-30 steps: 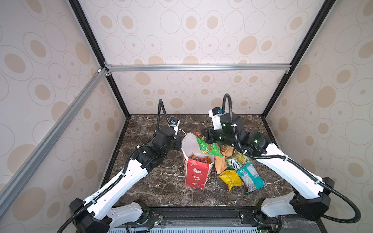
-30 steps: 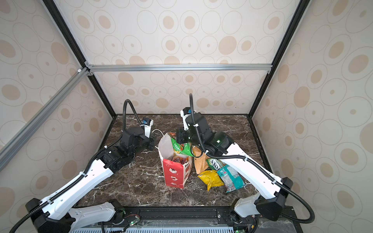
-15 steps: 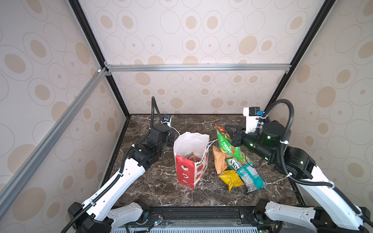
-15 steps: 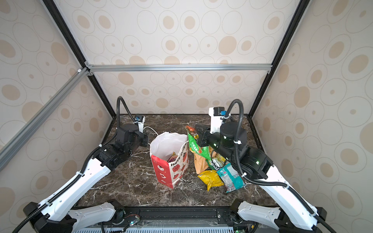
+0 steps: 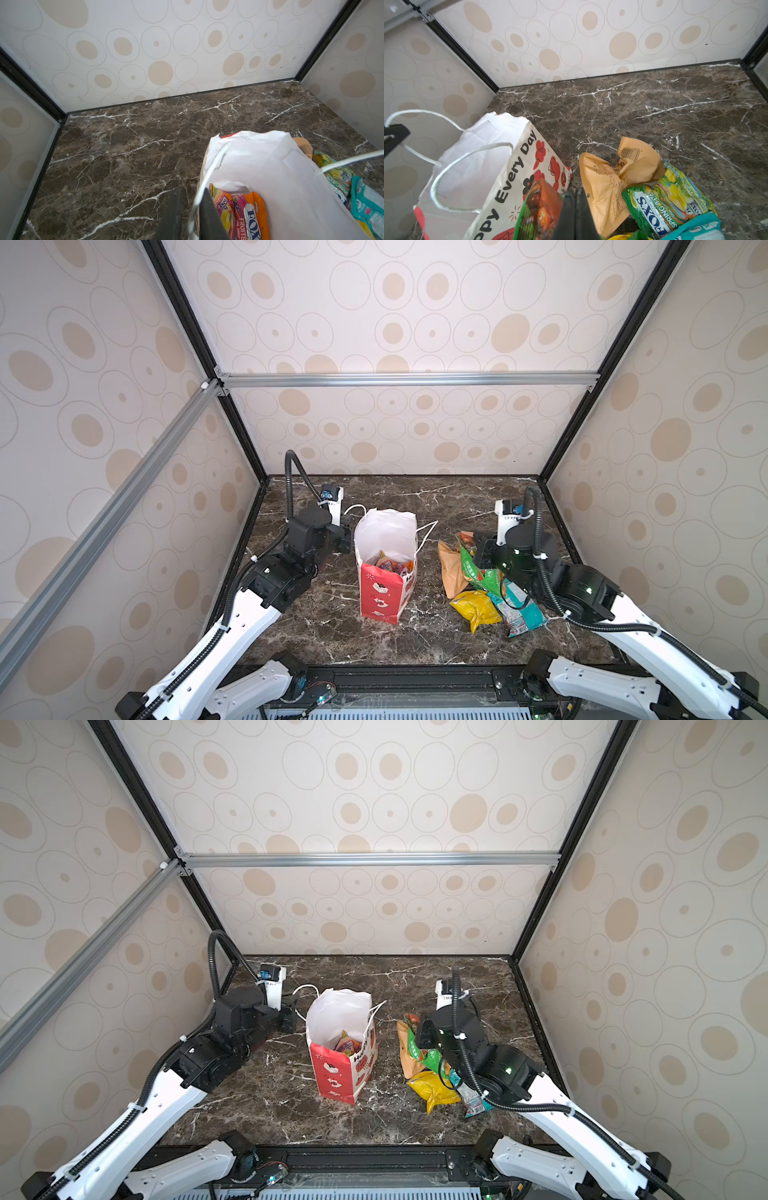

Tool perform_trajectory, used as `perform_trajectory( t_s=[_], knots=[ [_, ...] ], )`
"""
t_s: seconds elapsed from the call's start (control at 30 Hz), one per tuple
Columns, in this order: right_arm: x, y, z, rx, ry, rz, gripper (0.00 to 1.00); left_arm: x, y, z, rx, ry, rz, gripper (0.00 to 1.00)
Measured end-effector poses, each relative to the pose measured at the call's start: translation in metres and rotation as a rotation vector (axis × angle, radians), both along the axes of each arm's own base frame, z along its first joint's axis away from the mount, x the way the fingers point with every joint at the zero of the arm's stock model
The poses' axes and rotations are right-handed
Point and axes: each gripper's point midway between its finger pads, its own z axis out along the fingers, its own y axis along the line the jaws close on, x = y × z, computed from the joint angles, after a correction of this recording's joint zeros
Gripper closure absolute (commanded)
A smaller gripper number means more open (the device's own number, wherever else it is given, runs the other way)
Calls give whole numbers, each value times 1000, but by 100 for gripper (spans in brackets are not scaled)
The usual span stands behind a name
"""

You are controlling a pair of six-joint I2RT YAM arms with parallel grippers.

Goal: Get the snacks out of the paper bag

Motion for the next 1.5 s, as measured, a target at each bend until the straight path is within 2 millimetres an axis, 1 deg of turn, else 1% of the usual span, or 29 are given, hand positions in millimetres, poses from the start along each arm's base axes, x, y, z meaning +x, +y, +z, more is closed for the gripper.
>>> perform_trajectory(
  t_s=[0.07,0.17,0.23,0.33,0.43,0.53,0.63,0.77,0.9,0.97,1.0,1.03,1.1,1.3,1.4,1.47,1.5],
  knots=[
    [5,10,-20,-16,37,13,100,-4,-5,5,-31,-8,-32,67],
    [12,27,-47,-23,92,36,100,-8,-9,12,-66,-19,-59,44],
    [16,38,-62,-20,125,52,100,-12,-9,17,-81,-32,-69,31],
    [22,54,-81,-2,170,73,100,-18,-7,26,-98,-61,-79,22],
    [26,68,-99,20,207,88,100,-23,-4,35,-113,-87,-85,17],
    [31,80,-119,24,243,97,100,-25,-3,38,-119,-102,-86,15],
    [35,88,-142,5,285,98,100,-24,-4,32,-109,-90,-88,13],
    [40,95,-167,-24,327,98,99,-20,-7,23,-94,-69,-92,12],
    [43,99,-191,-59,365,94,91,-20,-8,19,-87,-60,-97,11],
    [44,100,-201,-79,382,93,85,-20,-8,19,-86,-61,-99,11],
    [44,100,-205,-87,388,92,80,-20,-8,19,-85,-61,-99,11],
    [44,100,-208,-93,392,92,74,-20,-8,18,-83,-61,-99,11],
    [44,99,-210,-99,395,92,66,-20,-8,18,-82,-60,-101,10],
    [44,94,-208,-113,389,75,59,-18,-9,16,-78,-57,-102,10],
    [44,89,-196,-109,365,65,54,-18,-10,17,-79,-60,-103,10],
    [43,85,-181,-93,337,57,51,-18,-10,17,-80,-61,-103,10],
    [44,82,-171,-81,315,51,47,-18,-10,17,-80,-61,-103,10]
  ],
)
